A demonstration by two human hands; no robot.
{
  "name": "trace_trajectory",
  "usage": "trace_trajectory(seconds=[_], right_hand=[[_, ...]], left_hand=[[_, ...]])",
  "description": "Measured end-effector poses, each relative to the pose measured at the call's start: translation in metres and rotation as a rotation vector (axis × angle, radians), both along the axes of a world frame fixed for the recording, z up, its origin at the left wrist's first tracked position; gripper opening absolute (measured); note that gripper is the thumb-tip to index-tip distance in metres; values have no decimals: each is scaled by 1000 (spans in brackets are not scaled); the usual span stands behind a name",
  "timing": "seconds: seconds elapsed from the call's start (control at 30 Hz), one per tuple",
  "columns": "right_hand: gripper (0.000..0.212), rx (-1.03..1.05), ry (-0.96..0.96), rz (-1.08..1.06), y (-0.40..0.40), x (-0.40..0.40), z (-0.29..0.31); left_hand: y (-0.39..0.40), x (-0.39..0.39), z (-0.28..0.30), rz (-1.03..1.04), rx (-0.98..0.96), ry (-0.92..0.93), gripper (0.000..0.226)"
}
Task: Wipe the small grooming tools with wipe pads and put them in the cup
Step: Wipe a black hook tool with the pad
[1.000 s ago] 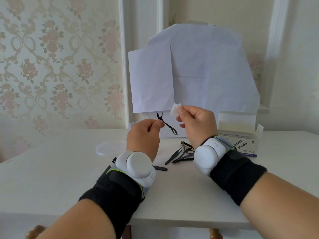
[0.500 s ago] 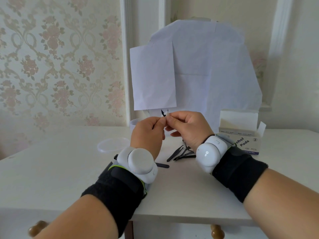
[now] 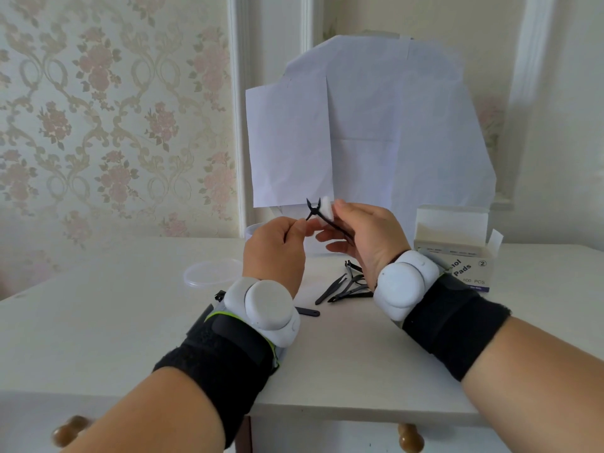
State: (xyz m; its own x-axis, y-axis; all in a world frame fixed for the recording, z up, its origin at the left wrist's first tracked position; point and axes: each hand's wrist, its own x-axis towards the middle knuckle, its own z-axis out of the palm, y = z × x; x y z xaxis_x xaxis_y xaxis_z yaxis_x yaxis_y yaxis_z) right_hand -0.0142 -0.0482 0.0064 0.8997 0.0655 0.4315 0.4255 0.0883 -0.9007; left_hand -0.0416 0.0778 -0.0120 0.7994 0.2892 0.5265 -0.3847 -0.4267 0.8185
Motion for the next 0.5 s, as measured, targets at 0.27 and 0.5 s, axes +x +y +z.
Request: trace_trajectory(seconds=[0.27,0.5], right_hand=[[16,-16,-16,46,-6,6,-7],[11,-284,-203,-159,-7,4,-7]], left_hand=[[1,1,0,-1,18,-5,26],[-2,-1,1,-36,8,6,27]])
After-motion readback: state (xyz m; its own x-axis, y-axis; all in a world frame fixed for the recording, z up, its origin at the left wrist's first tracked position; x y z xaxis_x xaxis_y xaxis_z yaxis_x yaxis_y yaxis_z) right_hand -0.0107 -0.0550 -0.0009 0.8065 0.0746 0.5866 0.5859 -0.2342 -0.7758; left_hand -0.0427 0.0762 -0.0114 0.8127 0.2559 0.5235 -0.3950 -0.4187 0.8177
